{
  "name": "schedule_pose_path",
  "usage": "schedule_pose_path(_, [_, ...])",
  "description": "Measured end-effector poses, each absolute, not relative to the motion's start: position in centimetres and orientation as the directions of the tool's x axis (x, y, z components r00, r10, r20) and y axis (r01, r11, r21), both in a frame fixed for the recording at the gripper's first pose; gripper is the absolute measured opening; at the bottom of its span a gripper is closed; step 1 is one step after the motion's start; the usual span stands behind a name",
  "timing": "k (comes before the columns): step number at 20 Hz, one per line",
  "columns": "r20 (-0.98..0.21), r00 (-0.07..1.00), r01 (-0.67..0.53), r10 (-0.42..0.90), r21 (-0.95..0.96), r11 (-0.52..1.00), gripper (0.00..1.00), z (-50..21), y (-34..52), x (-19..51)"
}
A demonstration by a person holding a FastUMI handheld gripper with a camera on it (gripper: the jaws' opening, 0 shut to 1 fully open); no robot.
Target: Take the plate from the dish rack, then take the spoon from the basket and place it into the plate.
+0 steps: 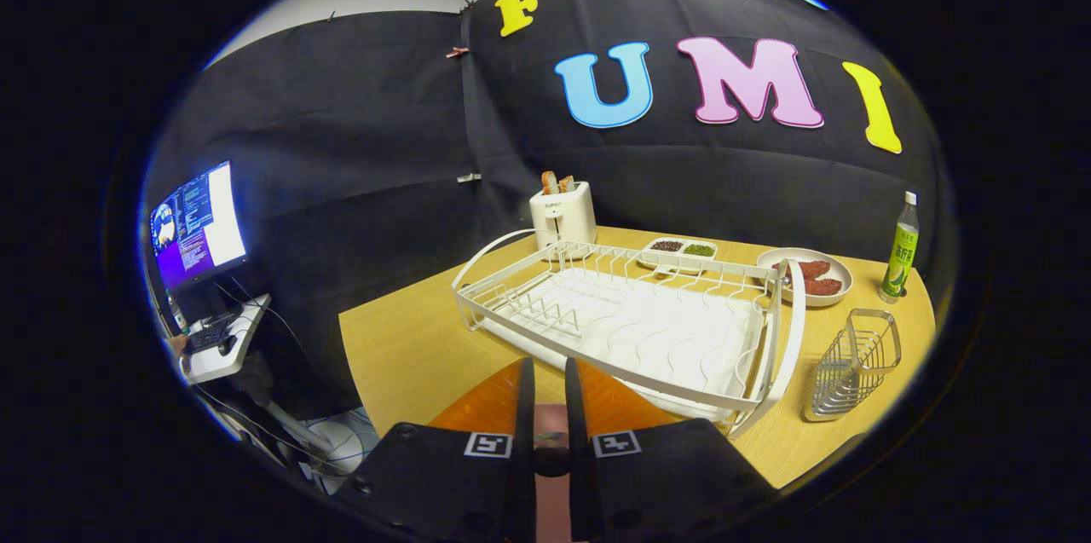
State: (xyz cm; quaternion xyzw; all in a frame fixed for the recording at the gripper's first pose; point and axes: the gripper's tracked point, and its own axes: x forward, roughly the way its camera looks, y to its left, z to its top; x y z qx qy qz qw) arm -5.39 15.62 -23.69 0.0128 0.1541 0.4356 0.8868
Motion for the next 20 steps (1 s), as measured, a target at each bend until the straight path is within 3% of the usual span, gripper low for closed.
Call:
schedule_pose_path(9, [-0.299,0.558,-0.778,0.774,0.136,0.614,0.24,-24.9,15.6,-5.1])
schedule_pose_path(11, [-0.312,0.56,-0.776,0.768,0.129,0.618,0.38,-24.9,15.1,-4.9])
schedule_pose_path(15, [-0.305,0.56,-0.775,0.77,0.136,0.617,0.92,-23.4,14.1,-5.0])
schedule_pose_path(20, [-0.276,0.598,-0.753,0.753,0.129,0.645,0.98,-20.0,12.2,-3.5])
